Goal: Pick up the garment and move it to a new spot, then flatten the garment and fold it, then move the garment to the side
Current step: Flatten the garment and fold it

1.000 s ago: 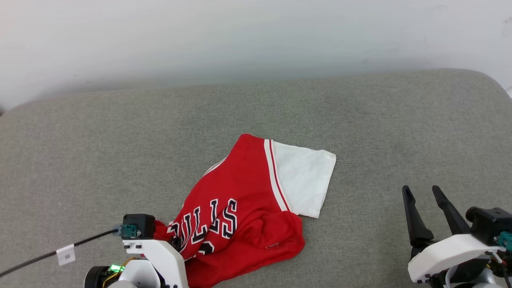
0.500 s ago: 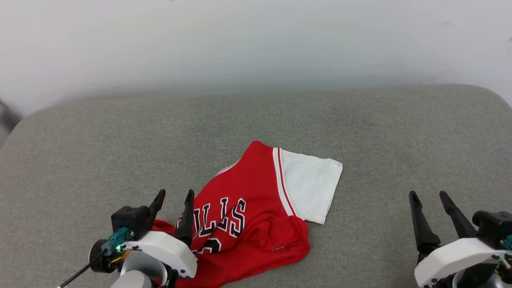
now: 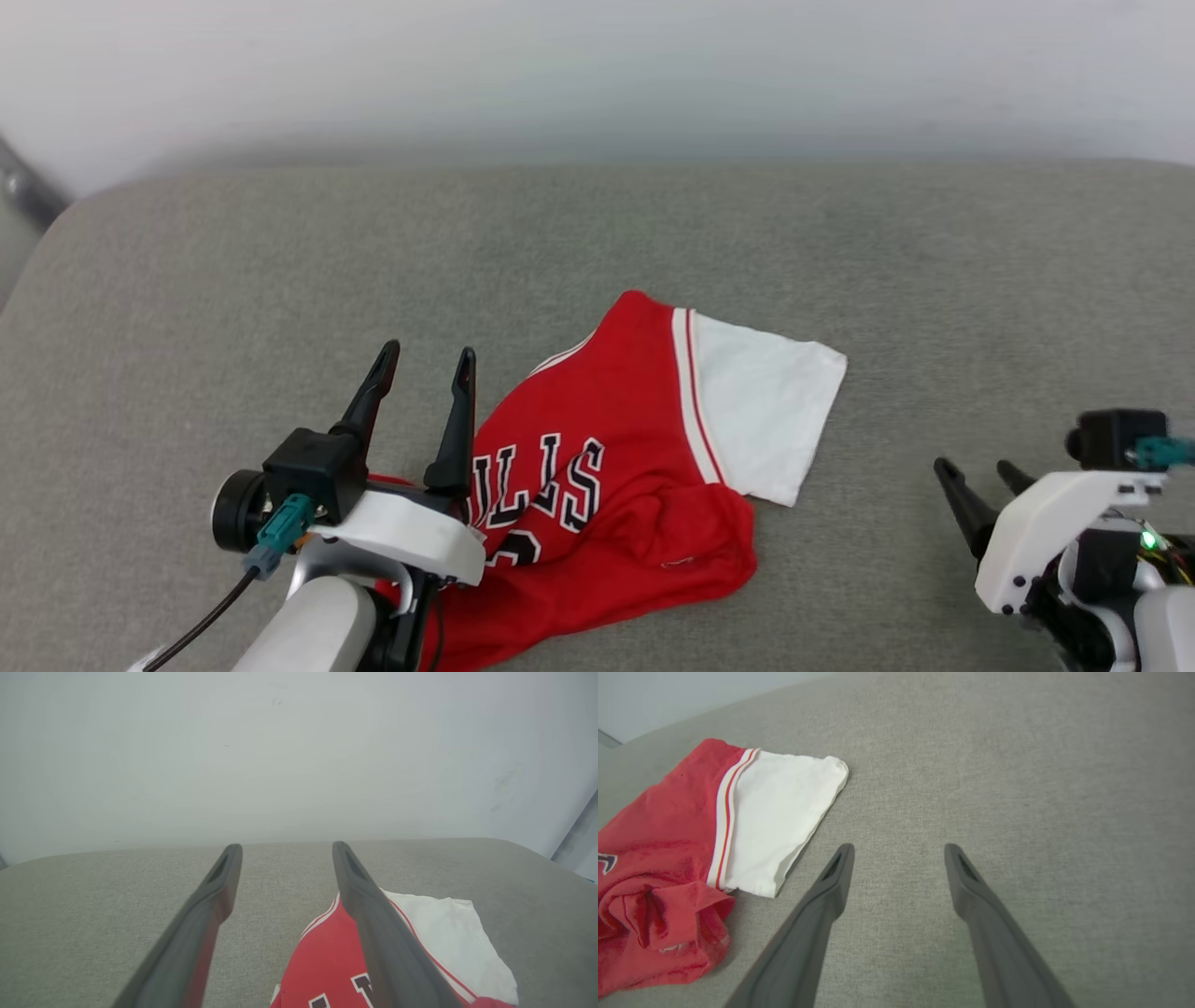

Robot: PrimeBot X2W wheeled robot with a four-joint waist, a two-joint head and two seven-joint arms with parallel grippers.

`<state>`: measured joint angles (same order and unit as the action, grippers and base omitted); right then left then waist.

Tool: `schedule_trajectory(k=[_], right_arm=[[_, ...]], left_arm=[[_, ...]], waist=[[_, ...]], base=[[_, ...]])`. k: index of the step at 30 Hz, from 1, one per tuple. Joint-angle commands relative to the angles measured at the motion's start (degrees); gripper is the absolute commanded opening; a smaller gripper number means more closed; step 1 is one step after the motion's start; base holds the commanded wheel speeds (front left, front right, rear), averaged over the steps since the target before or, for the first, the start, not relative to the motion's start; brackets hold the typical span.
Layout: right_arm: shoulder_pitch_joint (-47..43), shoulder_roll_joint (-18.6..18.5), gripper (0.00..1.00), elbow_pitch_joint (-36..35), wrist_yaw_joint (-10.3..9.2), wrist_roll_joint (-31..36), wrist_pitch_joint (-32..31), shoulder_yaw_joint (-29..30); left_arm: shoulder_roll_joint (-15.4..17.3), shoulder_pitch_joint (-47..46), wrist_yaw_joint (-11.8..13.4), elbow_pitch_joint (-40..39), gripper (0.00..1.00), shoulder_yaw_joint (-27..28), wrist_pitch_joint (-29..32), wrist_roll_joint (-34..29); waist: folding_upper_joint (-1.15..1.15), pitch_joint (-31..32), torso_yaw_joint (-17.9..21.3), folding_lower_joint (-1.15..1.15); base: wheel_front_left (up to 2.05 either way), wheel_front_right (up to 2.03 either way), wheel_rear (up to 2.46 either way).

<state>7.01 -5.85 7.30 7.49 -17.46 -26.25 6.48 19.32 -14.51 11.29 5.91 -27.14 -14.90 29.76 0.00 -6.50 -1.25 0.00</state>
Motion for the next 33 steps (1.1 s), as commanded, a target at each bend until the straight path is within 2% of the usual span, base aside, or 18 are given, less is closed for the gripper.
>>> schedule_trajectory(k=[1,5,8,13,21,22,23,24,33], right_arm=[[2.2,-1.4,1.00,1.4,-0.01,-0.5,-4.3,-0.7],[7.6,-2.0,1.00,3.9,0.00,-3.1,-13.6,-1.6],[10.8,-2.7,1.00,5.1,0.00,-3.8,-17.9,-3.5],[14.8,-3.6,1.00,7.4,-0.01,-3.6,-20.8,-5.7],[17.3,-2.9,1.00,16.9,0.00,-4.5,-25.2,-8.0],[17.2,-2.6,0.76,17.6,0.00,-4.7,-25.3,-8.4],[17.1,-2.5,0.34,18.2,0.00,-4.9,-25.2,-9.0],[17.0,-2.3,0.00,18.7,0.02,-5.5,-25.5,-9.6],[21.7,-7.1,0.00,12.5,-0.01,-4.7,-19.3,-13.3]], left_arm=[[-0.5,-1.0,-0.2,-0.6,1.00,0.1,-0.4,-0.7],[-1.7,-2.0,-0.6,-1.8,1.00,1.3,-0.4,-1.9],[-2.7,-2.9,-1.5,-2.3,1.00,2.2,-0.3,-3.0],[-3.7,-3.6,-2.5,-2.2,1.00,3.3,-0.3,-4.3],[-6.6,-2.6,-4.5,-0.6,1.00,5.1,-0.3,-6.5],[-6.7,-2.5,-4.7,-0.4,1.00,5.4,-0.3,-6.8],[-6.9,-2.3,-5.0,-0.2,1.00,5.7,-0.3,-7.1],[-7.1,-2.1,-5.2,0.0,1.00,6.0,-0.3,-7.2],[-7.9,-0.8,-6.1,1.9,1.00,7.8,-0.3,-8.9]], waist=[[0.00,-2.5,-2.3,0.00],[0.00,-5.2,-4.9,0.00],[0.00,-6.9,-6.7,0.00],[0.00,-8.6,-8.5,0.00],[0.00,-9.6,-10.2,0.00],[0.00,-9.5,-10.2,0.00],[0.00,-9.4,-10.1,0.00],[0.00,-9.2,-10.0,0.00],[0.00,-6.2,-7.6,0.00]], base=[[0.00,0.00,0.00],[0.00,0.00,0.00],[0.00,0.00,0.00],[0.00,0.00,0.00],[0.00,0.00,0.00],[0.00,0.00,0.00],[0.00,0.00,0.00],[0.00,0.00,0.00],[0.00,0.00,0.00]])
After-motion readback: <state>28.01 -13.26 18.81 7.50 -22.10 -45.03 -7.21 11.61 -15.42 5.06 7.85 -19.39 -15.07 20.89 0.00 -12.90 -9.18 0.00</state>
